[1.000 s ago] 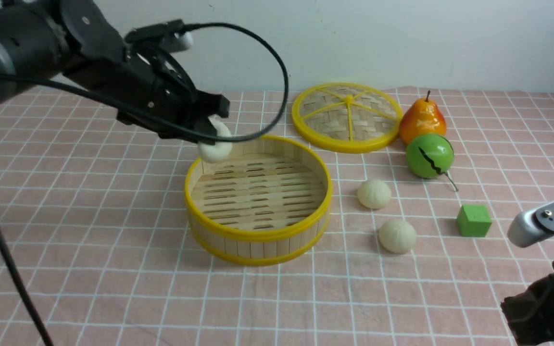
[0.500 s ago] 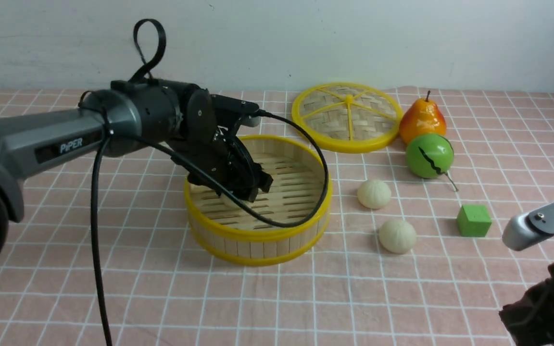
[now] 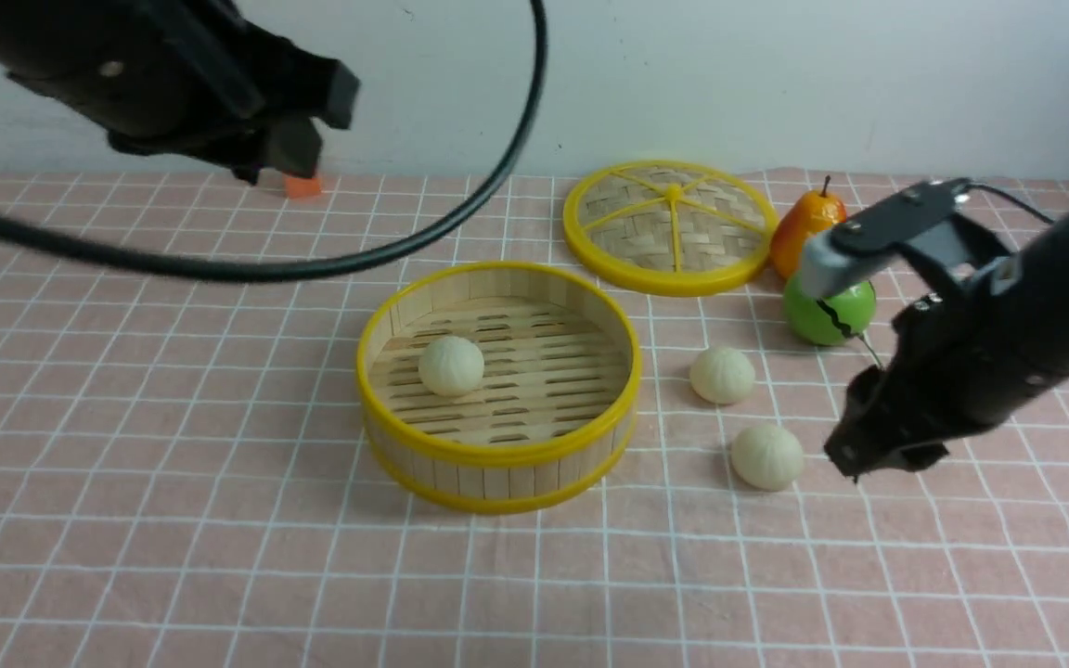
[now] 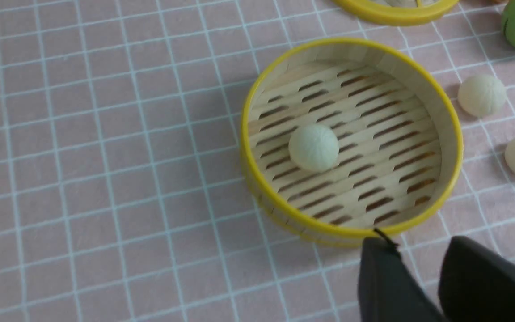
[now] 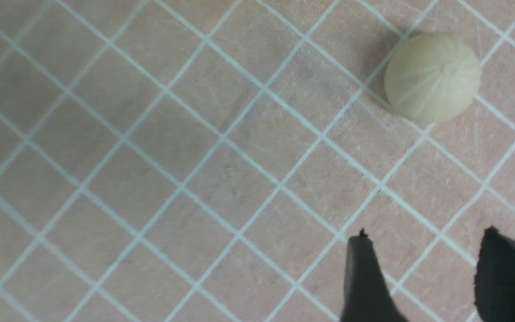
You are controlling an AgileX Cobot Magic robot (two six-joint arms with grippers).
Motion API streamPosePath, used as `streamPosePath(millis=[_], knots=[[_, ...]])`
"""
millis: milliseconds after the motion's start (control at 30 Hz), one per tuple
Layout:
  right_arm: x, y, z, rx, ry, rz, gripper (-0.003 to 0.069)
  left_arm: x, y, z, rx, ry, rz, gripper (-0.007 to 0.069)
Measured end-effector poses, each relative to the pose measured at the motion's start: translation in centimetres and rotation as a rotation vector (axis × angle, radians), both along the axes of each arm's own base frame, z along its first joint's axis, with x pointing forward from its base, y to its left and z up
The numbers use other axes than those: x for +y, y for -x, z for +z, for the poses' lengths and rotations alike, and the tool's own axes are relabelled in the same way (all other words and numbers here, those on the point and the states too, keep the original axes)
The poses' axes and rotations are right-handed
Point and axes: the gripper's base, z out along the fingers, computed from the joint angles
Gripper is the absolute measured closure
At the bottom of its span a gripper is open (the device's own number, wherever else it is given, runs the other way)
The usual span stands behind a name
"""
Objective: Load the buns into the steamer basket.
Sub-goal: Use the right arm to grab a steamed stuffed bun
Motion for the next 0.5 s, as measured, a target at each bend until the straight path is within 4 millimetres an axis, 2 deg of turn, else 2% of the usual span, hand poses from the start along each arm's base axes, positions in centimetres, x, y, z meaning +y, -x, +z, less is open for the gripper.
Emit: streamPosePath(millis=[100,167,200,267,333,367,400,467,500], knots=[[1.3,-2.8,-2.4,0.016,0.103,-0.007,0.0224,1.5,3.1,-0.7,0.007,-0.023,0.01,0.0621],[1.9,-4.9,-4.1,0.009,0.155,-0.036,0.0209,2.4,5.1,-1.9,0.017,-0.037,0.021,0.0638],[2.0,-5.2,-4.2,0.008,0.156,-0.048,0.0207,2.5,5.2,-2.4,0.028,-0.042,0.024,0.0638],[2.4,-7.1,-5.6,0.008,0.182,-0.095,0.0209,3.7,7.3,-3.5,0.025,-0.056,0.051,0.0638],[2.7,-8.3,-6.8,0.023,0.187,-0.131,0.0228,5.1,9.2,-4.6,0.007,-0.089,0.102,0.0638],[2.8,-8.4,-6.9,0.025,0.187,-0.133,0.023,5.1,9.2,-4.8,0.01,-0.098,0.103,0.0638],[3.0,-8.9,-8.1,0.047,0.189,-0.142,0.0267,6.3,10.6,-5.3,-0.016,-0.111,0.16,0.0638],[3.1,-9.1,-8.6,0.057,0.19,-0.144,0.0294,6.8,11.2,-5.7,-0.026,-0.119,0.189,0.0638],[3.2,-9.2,-9.1,0.068,0.191,-0.147,0.0347,7.5,12.0,-6.3,-0.034,-0.138,0.23,0.0638]])
